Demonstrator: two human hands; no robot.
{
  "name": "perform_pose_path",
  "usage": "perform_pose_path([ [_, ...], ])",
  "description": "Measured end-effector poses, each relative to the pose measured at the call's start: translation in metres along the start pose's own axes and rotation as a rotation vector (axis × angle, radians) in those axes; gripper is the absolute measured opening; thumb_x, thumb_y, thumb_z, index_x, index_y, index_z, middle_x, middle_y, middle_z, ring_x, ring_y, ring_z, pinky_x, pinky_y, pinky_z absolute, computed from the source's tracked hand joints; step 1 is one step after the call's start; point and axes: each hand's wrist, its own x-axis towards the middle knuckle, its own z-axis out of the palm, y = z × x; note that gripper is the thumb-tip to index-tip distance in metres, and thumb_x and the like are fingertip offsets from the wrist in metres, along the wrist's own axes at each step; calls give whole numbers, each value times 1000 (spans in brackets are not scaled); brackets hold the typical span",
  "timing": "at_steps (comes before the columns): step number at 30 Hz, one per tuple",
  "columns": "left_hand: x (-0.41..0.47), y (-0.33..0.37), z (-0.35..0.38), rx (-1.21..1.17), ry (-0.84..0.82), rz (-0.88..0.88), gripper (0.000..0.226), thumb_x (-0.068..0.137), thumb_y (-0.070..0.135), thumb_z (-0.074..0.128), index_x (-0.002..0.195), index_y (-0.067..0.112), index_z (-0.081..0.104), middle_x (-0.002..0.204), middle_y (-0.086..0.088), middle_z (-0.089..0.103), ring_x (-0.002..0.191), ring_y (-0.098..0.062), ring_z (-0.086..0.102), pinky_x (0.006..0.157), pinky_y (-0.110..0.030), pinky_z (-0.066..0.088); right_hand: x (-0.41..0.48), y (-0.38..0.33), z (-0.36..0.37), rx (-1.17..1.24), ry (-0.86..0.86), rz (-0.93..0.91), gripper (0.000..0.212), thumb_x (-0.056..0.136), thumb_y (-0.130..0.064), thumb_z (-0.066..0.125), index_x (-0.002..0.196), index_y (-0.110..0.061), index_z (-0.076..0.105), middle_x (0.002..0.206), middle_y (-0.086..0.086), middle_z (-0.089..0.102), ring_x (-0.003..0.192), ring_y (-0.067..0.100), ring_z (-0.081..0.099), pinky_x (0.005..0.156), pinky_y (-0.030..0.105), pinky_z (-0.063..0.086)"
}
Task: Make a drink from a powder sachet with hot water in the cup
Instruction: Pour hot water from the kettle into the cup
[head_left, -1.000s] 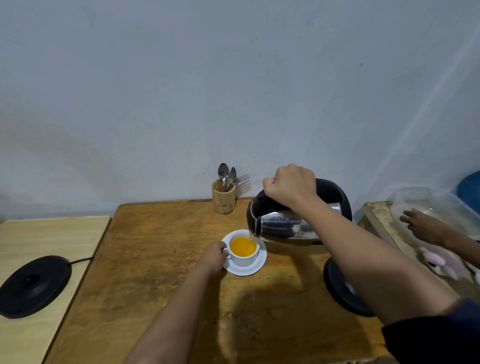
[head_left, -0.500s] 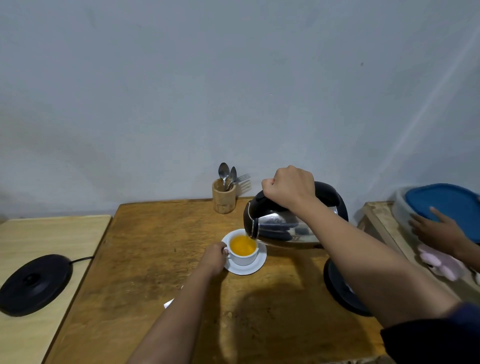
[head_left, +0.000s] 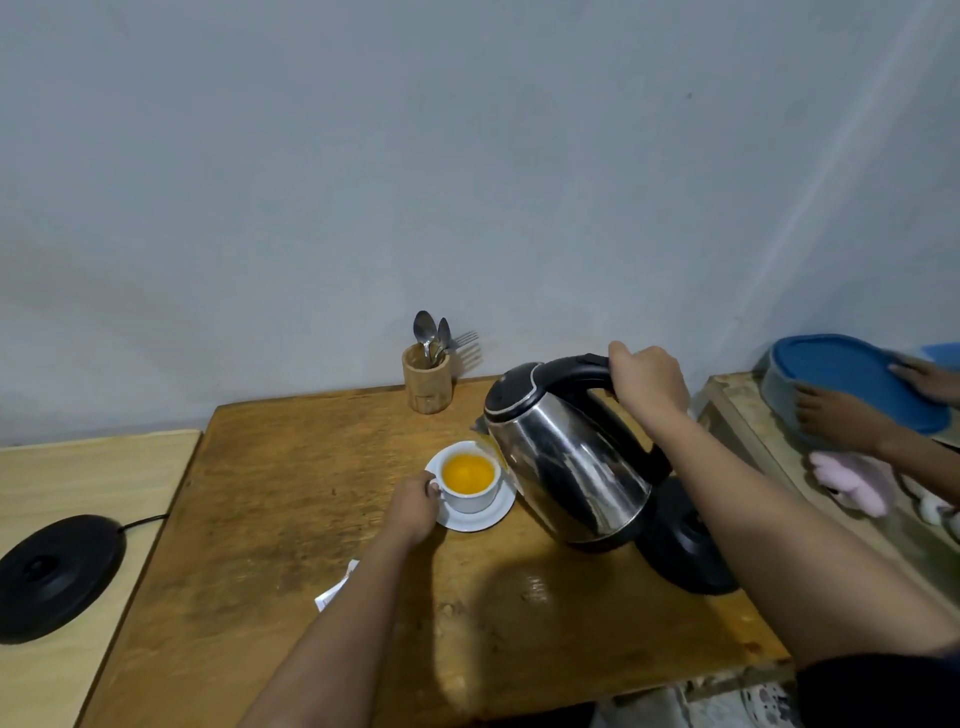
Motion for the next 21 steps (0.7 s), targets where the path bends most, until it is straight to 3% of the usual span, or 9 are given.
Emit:
perform_pose_path([
  [3, 3, -4, 6, -45, 43, -5, 27, 95, 13, 39, 105, 1, 61, 111, -24, 65, 93, -34, 58, 79, -37, 45, 7, 19, -14, 104, 68, 107, 39, 84, -36, 40, 70, -3, 55, 73, 12, 56, 67, 30, 50, 62, 33, 36],
  [10, 4, -1, 18, -76, 148, -81, 31, 95, 13, 42, 119, 1, 57, 122, -22, 61, 108, -37, 57, 85, -37, 43, 10, 69, -49, 365, 300, 274, 36, 87, -29, 41, 72, 0, 57, 90, 21, 58, 89, 36, 56, 75, 40, 40],
  [13, 6, -4, 23, -83, 172, -63, 30, 94, 12, 41, 117, 1, 58, 120, -23, 62, 105, -38, 57, 86, -38, 44, 7, 94, -60, 398, 389, 370, 44, 91, -28, 40, 110, 7, 59, 117, 28, 60, 110, 41, 55, 90, 41, 44],
  [15, 7, -6, 25, -74, 183, -52, 31, 94, 12, 40, 117, 1, 59, 119, -23, 62, 106, -38, 57, 88, -41, 45, 4, 108, -69, 431, 462, 490, 50, 90, -32, 40, 117, 7, 56, 124, 25, 59, 112, 40, 55, 90, 40, 43],
  [18, 8, -8, 28, -86, 204, -63, 32, 95, 13, 39, 119, 2, 57, 122, -23, 60, 108, -39, 56, 91, -43, 45, -5, 126, -74, 478, 549, 515, 48, 90, -32, 39, 113, 7, 58, 119, 24, 61, 107, 38, 56, 89, 41, 43],
  [21, 7, -9, 33, -81, 233, -71, 34, 95, 13, 37, 121, 1, 55, 124, -24, 58, 111, -39, 54, 94, -46, 43, -13, 142, -79, 631, 582, 521, 32, 86, -31, 41, 84, -5, 61, 95, 18, 61, 87, 30, 57, 75, 40, 45],
])
